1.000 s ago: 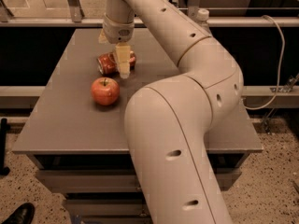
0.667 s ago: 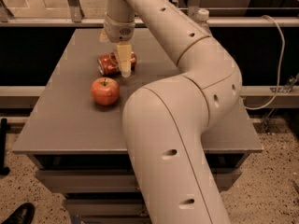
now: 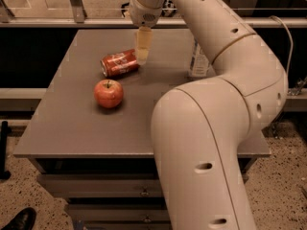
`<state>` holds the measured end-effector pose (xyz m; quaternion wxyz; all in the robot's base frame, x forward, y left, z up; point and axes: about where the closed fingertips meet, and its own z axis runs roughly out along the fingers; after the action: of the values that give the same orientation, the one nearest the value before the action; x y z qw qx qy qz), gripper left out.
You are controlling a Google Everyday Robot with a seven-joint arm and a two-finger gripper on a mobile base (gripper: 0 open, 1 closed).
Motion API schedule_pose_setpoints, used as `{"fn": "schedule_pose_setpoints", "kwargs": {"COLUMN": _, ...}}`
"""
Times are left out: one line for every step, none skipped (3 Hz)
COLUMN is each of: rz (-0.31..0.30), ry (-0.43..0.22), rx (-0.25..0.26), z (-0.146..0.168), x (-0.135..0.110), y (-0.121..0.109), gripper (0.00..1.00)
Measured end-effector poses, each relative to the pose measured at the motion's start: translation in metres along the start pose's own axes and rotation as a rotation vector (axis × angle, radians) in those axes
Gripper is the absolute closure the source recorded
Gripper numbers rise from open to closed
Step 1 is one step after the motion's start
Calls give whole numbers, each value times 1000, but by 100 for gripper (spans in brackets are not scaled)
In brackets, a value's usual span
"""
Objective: Knock coke can over
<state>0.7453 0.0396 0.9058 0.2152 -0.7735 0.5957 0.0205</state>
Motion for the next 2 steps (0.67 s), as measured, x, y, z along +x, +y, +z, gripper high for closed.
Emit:
{"fn": "schedule_pose_setpoints", "kwargs": {"rz": 130, "ry": -44, "rx": 99, "z": -33, "x": 28, "y": -1, "gripper": 0}}
{"fn": "schedule_pose_setpoints", "kwargs": {"rz": 239, "ry": -68, "rx": 196, "z": -58, "x": 66, "y": 7, "gripper": 0}}
